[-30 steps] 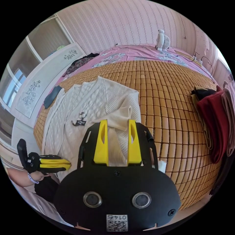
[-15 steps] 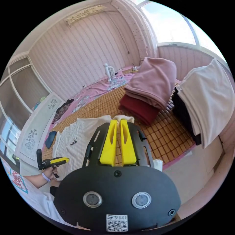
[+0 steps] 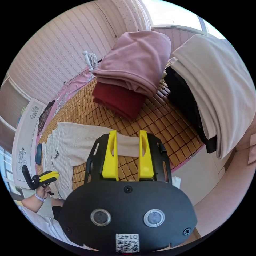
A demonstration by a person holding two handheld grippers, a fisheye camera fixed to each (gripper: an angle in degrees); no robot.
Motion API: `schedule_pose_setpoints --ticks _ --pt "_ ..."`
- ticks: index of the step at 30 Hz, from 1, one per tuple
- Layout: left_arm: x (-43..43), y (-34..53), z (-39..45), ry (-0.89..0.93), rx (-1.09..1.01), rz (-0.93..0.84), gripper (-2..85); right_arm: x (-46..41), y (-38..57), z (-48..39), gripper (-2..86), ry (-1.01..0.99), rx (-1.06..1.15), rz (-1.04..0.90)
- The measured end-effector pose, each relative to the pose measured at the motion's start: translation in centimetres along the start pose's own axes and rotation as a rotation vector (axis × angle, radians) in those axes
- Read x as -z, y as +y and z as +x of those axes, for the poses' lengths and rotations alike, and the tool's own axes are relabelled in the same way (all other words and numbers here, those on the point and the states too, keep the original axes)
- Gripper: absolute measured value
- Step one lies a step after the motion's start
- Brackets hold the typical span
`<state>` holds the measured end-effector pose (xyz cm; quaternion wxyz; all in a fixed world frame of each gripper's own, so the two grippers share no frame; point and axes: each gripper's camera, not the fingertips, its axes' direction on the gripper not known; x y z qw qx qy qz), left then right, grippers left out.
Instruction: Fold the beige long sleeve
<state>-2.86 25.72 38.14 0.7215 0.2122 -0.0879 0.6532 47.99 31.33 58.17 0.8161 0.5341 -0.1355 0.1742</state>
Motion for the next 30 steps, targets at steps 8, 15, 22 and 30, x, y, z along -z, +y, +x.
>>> schedule_pose_setpoints --ticks 8,15,22,30 --pt "-3.9 -2.1 -0.2 0.017 0.044 -0.059 5.0 -5.5 3.0 -3.6 4.4 0.181 0.165 -0.183" --pt "-6.4 -3.2 1.2 -0.127 -0.065 -0.173 3.6 -6.1 4.2 -7.1 1.2 0.398 0.389 -0.173" --pt "-7.4 -4.8 0.5 -0.055 -0.006 -0.157 3.1 -5.5 3.5 -6.0 1.2 0.414 0.242 -0.156" --pt "-2.5 -0.9 3.3 0.153 -0.084 -0.012 0.1 2.5 6.5 -6.6 3.9 0.282 0.212 0.038"
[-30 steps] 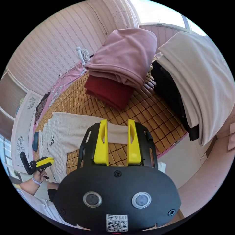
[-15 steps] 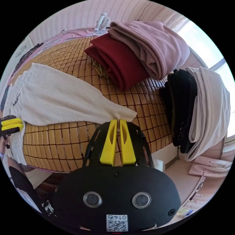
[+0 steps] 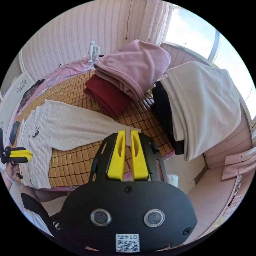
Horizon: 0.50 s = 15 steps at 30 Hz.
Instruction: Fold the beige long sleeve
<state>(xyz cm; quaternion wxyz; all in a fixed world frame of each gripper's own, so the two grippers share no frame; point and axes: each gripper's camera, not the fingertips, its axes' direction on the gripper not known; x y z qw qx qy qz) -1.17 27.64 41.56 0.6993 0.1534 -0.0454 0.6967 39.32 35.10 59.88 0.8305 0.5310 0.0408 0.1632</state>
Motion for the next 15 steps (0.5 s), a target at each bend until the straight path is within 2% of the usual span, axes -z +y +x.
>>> schedule_pose_setpoints --ticks 4,7,9,11,15 --pt "4.4 6.2 1.0 -0.081 0.022 0.060 0.0 5.8 5.8 -1.6 5.0 -0.046 -0.003 0.089" --pt "7.1 13.1 1.2 -0.153 0.140 0.108 0.2 8.8 10.3 -4.4 3.0 -0.088 0.013 0.118" --pt "8.7 18.7 1.7 -0.241 0.236 0.145 0.5 11.9 13.2 -7.1 0.6 -0.055 0.055 0.252" --pt "9.6 22.4 2.4 -0.307 0.298 0.169 0.7 15.6 16.5 -11.1 -0.5 0.035 0.122 0.491" --pt "11.4 28.7 4.4 -0.371 0.402 0.291 1.5 17.7 16.6 -15.9 -0.8 -0.014 0.292 0.513"
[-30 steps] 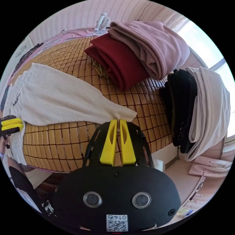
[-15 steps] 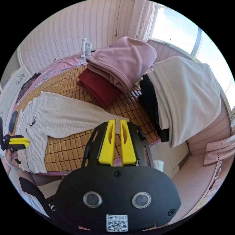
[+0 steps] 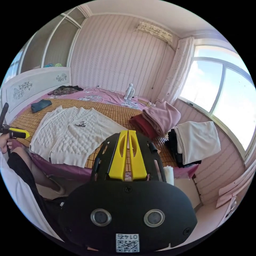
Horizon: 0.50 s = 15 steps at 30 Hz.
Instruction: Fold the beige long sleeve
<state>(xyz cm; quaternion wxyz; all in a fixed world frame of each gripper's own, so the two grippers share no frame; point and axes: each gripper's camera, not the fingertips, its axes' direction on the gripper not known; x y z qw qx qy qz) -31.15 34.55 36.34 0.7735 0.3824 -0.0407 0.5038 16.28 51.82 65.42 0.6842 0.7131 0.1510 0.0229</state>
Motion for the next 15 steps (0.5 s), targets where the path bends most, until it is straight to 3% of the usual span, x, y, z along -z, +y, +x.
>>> schedule_pose_setpoints --ticks 5,15 --pt "2.4 4.0 0.0 -0.027 0.083 0.120 3.0 0.4 -2.0 -4.4 -0.2 -0.279 0.042 0.009" --pt "4.7 9.6 0.2 -0.058 0.131 0.249 4.4 0.2 -0.3 -15.6 5.8 -0.551 0.242 -0.146"
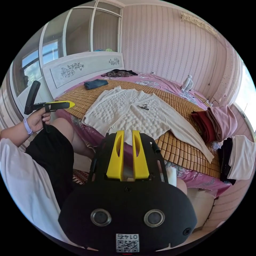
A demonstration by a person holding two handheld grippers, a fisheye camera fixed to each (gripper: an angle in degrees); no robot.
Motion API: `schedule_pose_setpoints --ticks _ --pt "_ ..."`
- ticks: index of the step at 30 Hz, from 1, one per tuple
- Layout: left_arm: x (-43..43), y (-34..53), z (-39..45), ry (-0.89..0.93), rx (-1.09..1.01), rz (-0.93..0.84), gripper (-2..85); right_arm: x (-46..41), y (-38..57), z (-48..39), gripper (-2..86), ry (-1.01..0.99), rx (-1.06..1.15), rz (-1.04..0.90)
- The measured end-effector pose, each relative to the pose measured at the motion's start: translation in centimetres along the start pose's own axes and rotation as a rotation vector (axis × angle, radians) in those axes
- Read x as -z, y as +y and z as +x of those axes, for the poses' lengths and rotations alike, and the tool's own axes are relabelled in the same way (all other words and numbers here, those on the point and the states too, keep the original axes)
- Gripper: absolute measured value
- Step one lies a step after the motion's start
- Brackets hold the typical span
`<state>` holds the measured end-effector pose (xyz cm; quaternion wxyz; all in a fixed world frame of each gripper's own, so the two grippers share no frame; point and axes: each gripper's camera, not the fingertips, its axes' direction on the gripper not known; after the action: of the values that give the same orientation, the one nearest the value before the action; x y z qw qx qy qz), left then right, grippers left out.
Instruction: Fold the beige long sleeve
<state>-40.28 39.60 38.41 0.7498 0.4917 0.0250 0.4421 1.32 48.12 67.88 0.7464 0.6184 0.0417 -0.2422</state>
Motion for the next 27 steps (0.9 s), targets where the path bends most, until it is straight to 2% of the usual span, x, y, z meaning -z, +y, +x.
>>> schedule_pose_setpoints --ticks 4,7,12,18,20,23,27 --pt "-0.7 0.0 -1.4 -0.093 0.020 -0.008 4.7 -2.4 -2.0 -0.4 7.9 -0.108 -0.005 -0.120" --pt "-1.5 -1.2 -3.7 -0.065 0.060 0.018 5.2 -4.0 -5.2 -0.6 8.0 -0.144 0.017 -0.125" --pt "-3.6 -5.1 -8.4 -0.059 0.107 0.067 5.4 -7.7 -14.7 -0.7 9.3 -0.316 0.028 -0.074" --pt "-6.9 -10.5 -13.9 -0.044 0.134 0.090 5.9 -14.8 -29.7 -4.5 9.7 -0.247 0.174 -0.078" --pt "-8.3 -11.8 -15.4 -0.041 0.133 0.080 6.5 -19.6 -34.6 -6.7 9.6 -0.232 0.242 -0.123" --pt "-10.2 -12.7 -17.4 0.002 0.169 0.012 6.9 -26.6 -39.4 -9.0 9.5 -0.229 0.242 -0.218" --pt "-10.3 -13.6 -18.8 0.075 0.142 0.060 8.7 -34.1 -44.0 -11.9 9.3 -0.170 0.252 -0.276"
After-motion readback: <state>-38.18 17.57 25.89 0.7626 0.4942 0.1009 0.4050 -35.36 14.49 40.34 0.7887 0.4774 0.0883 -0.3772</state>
